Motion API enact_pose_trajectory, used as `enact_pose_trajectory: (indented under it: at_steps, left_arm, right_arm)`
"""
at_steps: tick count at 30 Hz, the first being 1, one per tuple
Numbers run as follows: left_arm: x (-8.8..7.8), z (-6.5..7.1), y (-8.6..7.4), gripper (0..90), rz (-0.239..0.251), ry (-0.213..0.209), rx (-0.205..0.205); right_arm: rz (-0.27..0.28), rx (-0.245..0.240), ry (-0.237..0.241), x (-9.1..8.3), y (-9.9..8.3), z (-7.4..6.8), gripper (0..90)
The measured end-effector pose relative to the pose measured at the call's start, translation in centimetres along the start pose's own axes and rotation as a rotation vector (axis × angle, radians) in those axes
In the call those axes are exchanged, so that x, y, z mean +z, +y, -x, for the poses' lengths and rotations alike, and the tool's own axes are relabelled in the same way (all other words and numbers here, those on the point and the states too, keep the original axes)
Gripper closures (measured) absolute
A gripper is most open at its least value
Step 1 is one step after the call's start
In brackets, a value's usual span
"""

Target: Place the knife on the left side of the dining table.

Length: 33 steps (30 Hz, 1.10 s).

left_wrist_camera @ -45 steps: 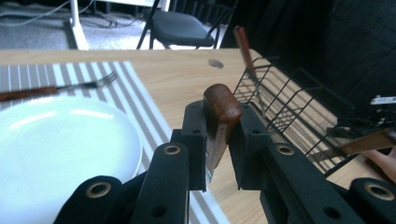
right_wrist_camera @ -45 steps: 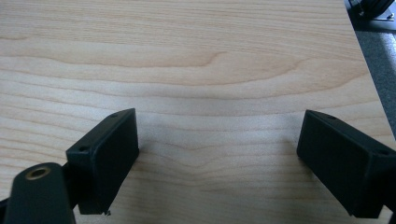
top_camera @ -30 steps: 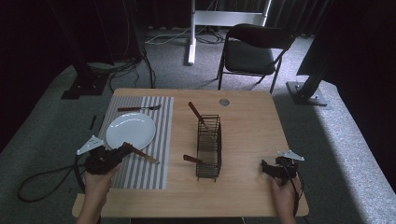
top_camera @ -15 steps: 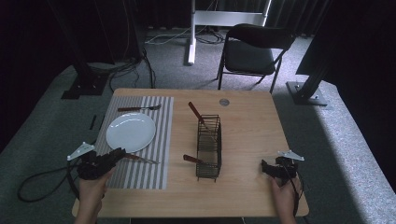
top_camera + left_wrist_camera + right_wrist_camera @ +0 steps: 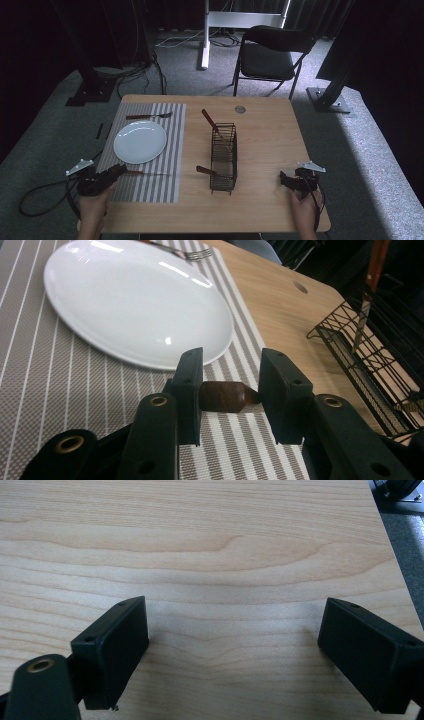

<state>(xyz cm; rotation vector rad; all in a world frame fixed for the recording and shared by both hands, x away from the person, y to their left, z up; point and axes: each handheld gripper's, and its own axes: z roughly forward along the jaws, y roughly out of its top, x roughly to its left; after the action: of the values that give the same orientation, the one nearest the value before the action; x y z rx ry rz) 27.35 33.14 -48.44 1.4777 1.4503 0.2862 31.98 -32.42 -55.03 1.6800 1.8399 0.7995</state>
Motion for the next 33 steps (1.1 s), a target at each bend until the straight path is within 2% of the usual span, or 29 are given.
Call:
enact_pose_trajectory:
  at_steps: [4, 6, 12, 18, 24, 28, 29, 31, 33]
  left_arm:
    - [0.3, -0.8, -0.3, 62.0, 0.005, -0.007, -0.033]
    - [0.3, -1.0, -0.4, 62.0, 0.006, -0.009, -0.036]
    - [1.0, -1.8, -0.4, 60.9, 0.025, 0.009, -0.075]
    - [2.0, -2.6, -0.7, 57.4, 0.031, 0.092, -0.110]
    - [2.8, -3.6, -0.9, 56.2, 0.025, 0.115, -0.162]
    - [3.4, -3.7, -1.0, 50.8, 0.012, 0.208, -0.134]
    - [3.6, -3.8, -1.1, 47.1, 0.001, 0.223, -0.127]
    - [4.0, -3.9, -1.2, 46.6, -0.014, 0.259, -0.106]
    - [4.4, -4.2, -1.4, 46.6, -0.027, 0.276, -0.100]
  right_arm:
    - [0.000, 0.000, 0.000, 0.0, 0.0, 0.0, 12.0]
    - [0.000, 0.000, 0.000, 0.0, 0.0, 0.0, 11.9]
    - [0.000, 0.000, 0.000, 0.0, 0.0, 0.0, 12.0]
    - [0.000, 0.000, 0.000, 0.0, 0.0, 0.0, 12.0]
    - [0.000, 0.000, 0.000, 0.0, 0.0, 0.0, 12.0]
    - [0.000, 0.000, 0.000, 0.0, 0.0, 0.0, 11.9]
    - [0.000, 0.000, 0.000, 0.0, 0.0, 0.0, 11.9]
    - [0.000, 0.000, 0.000, 0.0, 0.0, 0.0, 12.0]
    - [0.000, 0.000, 0.000, 0.0, 0.0, 0.0, 11.9]
